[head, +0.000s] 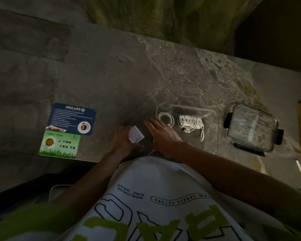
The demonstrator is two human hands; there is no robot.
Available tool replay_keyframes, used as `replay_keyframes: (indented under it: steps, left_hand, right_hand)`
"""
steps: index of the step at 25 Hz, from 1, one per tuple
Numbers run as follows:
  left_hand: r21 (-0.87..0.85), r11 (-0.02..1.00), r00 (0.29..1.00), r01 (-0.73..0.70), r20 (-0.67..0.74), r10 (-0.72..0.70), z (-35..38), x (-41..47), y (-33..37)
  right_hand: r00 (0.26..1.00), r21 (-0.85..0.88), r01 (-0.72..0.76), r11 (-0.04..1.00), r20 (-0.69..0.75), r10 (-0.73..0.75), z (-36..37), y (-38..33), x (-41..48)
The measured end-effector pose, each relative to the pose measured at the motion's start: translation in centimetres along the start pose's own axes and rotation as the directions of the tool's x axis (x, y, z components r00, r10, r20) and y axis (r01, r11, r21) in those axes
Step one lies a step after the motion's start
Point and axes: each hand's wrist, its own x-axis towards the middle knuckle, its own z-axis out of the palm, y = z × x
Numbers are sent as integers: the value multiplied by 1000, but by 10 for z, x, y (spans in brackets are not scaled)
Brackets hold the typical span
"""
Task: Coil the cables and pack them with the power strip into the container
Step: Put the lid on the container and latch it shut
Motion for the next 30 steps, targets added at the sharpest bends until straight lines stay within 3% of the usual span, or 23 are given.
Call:
replay_keyframes:
  steps: [3,5,8,11,17,22,27,30]
  left_hand:
    - [-98,994,996,-56,-73,49,-21,-12,20]
    - [-193,973,989,-130,-100,112,-36,-19,36]
    - [-221,934,956,-282,-142,255,-53,-26,61]
    - [-88,907,907,-413,-128,401,-61,-28,92]
    - [-16,775,774,-631,-72,629,-40,-29,163]
    - [-21,705,703,-709,57,709,-10,-38,194]
    - [-80,684,649,-725,255,717,5,-39,188]
    - [55,720,720,-692,124,683,5,-28,163]
  right_hand:
    - [1000,80,17,997,9,-17,-7,-2,-1]
    - [999,243,26,970,-26,-20,-11,-1,-4]
    - [978,628,-6,778,-160,137,-18,1,-14]
    - [924,791,-14,612,-224,311,-29,14,-30]
    - [797,843,-45,536,-293,529,-48,42,-70]
    - [711,838,-223,498,-210,671,-42,66,-97]
    - [718,756,-337,561,-179,673,-19,86,-116]
    - [802,615,-360,701,-180,570,-4,93,-117]
